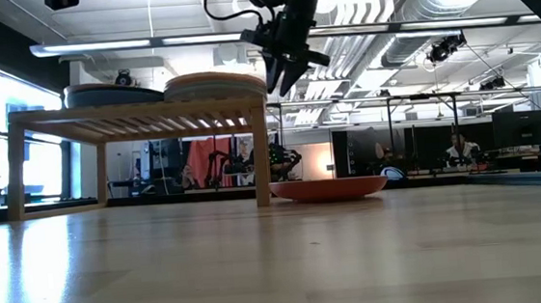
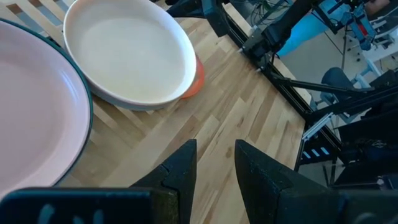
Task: Place and stack plates onto a shelf
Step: Adjust the plates on the shelf, then stack the orange plate on top of the light pink plate on the shelf
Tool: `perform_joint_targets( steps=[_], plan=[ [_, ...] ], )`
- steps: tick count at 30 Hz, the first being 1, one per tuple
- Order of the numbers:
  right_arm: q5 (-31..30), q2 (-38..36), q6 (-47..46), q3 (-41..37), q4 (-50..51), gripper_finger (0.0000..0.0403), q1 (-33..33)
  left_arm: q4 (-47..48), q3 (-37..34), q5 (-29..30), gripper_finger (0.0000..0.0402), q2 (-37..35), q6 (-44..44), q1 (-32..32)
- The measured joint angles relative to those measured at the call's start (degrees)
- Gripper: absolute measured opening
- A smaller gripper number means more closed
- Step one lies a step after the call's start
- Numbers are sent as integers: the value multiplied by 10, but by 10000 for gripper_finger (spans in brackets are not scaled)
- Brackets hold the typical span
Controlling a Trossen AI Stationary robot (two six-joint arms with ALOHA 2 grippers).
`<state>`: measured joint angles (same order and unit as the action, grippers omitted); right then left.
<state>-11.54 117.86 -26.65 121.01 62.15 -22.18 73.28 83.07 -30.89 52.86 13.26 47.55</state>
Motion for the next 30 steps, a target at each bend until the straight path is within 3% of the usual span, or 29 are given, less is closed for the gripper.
perform_joint_targets(
  steps=[6, 14, 21, 30],
  plan=[
    [7, -1, 16, 0, 30, 119, -11, 1, 0, 0, 97, 0, 0, 0],
    [121, -1, 48, 0, 171, 119, 7, 2, 0, 0, 97, 0, -9, 0],
    [132, -2, 95, 0, 257, 119, 74, 2, 0, 0, 97, 0, -10, 0],
    [115, -2, 130, 0, 278, 119, 174, 2, 0, 0, 97, 0, -10, 0]
  ],
)
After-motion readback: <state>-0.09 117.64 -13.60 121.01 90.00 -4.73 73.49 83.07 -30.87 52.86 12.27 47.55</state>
